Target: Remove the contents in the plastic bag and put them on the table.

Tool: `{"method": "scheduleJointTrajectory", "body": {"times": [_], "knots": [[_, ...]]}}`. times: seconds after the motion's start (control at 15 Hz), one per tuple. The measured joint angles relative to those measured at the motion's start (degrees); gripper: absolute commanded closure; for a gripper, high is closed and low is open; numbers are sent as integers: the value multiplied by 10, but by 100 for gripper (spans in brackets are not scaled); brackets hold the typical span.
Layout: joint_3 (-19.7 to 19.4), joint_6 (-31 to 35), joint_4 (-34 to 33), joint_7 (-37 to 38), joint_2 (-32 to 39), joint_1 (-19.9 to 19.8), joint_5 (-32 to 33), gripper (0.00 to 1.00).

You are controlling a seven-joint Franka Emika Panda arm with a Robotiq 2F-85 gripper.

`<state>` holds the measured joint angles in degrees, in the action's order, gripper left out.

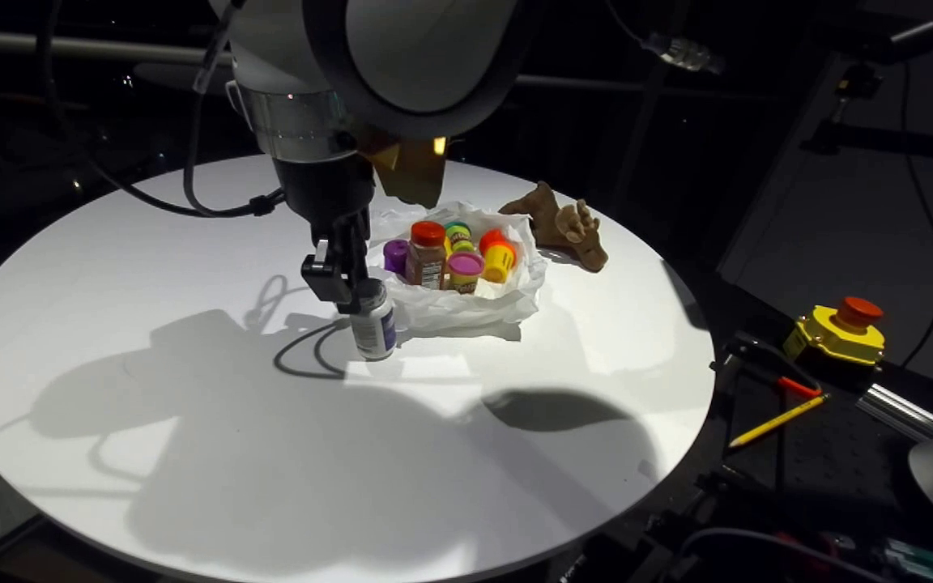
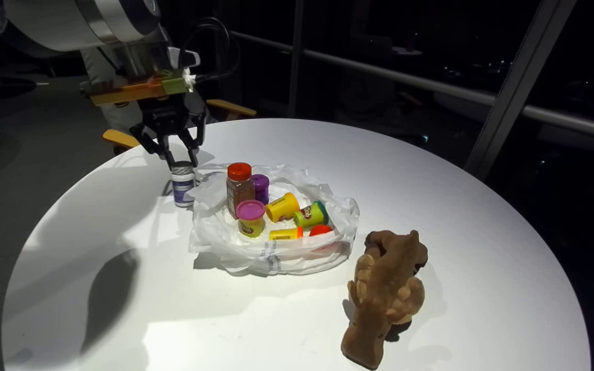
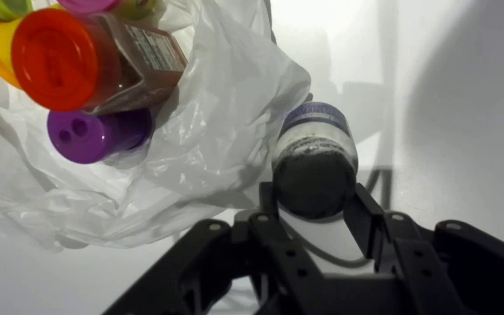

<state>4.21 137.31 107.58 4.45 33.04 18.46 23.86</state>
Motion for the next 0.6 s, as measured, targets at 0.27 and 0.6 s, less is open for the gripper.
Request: {"method": "scheduleJointTrajectory", "body": {"times": [0.27, 0.6], "knots": [[-1, 71, 20, -4, -4, 0, 4, 69], [-4, 129, 43, -11, -11, -5, 5, 10]]}}
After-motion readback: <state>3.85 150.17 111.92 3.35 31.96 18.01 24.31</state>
